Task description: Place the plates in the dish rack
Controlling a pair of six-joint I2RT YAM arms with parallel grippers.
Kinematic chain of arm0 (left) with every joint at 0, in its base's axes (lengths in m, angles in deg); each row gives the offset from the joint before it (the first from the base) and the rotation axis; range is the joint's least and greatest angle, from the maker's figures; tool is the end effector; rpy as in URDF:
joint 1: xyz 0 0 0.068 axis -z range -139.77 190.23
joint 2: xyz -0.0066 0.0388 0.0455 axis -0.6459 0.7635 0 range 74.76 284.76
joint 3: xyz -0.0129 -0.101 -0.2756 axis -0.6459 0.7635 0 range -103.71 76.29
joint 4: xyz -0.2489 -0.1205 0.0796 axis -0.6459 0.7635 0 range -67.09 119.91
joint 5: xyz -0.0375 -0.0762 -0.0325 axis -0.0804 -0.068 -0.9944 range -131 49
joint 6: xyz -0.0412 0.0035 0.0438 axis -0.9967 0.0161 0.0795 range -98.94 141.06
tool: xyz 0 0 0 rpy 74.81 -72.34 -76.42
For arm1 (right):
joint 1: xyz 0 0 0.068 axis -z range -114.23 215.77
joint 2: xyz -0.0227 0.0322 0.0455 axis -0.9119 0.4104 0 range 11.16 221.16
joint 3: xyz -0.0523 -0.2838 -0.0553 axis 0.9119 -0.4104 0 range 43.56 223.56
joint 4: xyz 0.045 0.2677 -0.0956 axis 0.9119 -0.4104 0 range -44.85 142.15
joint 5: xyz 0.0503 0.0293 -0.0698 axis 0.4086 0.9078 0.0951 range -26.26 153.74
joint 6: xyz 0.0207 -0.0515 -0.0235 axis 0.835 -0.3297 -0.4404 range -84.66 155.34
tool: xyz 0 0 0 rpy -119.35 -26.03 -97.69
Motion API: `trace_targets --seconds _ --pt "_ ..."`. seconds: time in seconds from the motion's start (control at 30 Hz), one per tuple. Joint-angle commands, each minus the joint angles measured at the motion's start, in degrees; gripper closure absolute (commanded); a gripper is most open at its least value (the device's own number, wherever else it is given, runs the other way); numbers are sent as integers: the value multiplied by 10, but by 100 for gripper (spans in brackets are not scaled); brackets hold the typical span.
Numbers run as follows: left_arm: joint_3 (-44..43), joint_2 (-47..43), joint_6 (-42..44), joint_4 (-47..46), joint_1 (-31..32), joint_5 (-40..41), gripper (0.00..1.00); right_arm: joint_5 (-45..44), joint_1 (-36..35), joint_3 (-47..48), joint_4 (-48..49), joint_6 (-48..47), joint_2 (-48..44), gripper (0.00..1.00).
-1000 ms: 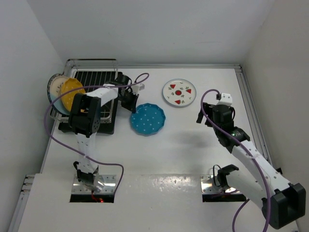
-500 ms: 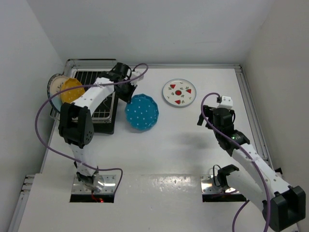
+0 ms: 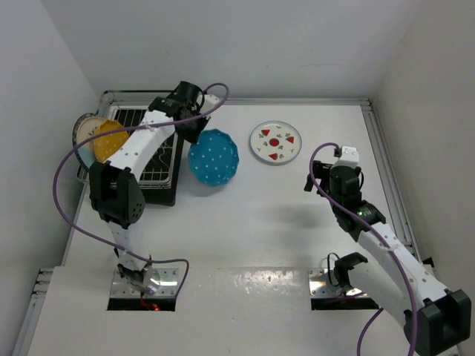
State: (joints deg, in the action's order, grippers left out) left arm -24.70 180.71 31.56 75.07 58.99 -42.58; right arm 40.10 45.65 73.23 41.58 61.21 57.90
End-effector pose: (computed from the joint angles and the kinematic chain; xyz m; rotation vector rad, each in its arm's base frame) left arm 0.4162 -0.1427 0.3248 0.6593 2.4838 -0.0900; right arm 0.1982 0.0537 0.2455 0.3524 1.9797 0.0874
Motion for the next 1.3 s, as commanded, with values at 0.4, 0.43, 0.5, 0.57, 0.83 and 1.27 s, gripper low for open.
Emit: trace_targets --seconds 0.4,0.43,0.5,0.57,0.83,1.27 --pt "-235 -49 51 -31 -24 219 100 -15 -3 -7 12 6 -39 11" --pt "-240 -55 58 -31 -24 251 100 -13 -4 -8 13 6 -40 11" --pt "-240 -69 81 -36 -37 281 100 -13 -3 -8 15 5 -39 11" --pt "-240 -86 96 -50 -43 321 100 -9 -3 -6 20 3 -35 11" --pt "-139 -152 178 -124 -66 450 100 22 -4 37 16 -1 18 11" --pt "37 -186 250 -305 -79 586 100 34 -7 115 -22 -8 84 12"
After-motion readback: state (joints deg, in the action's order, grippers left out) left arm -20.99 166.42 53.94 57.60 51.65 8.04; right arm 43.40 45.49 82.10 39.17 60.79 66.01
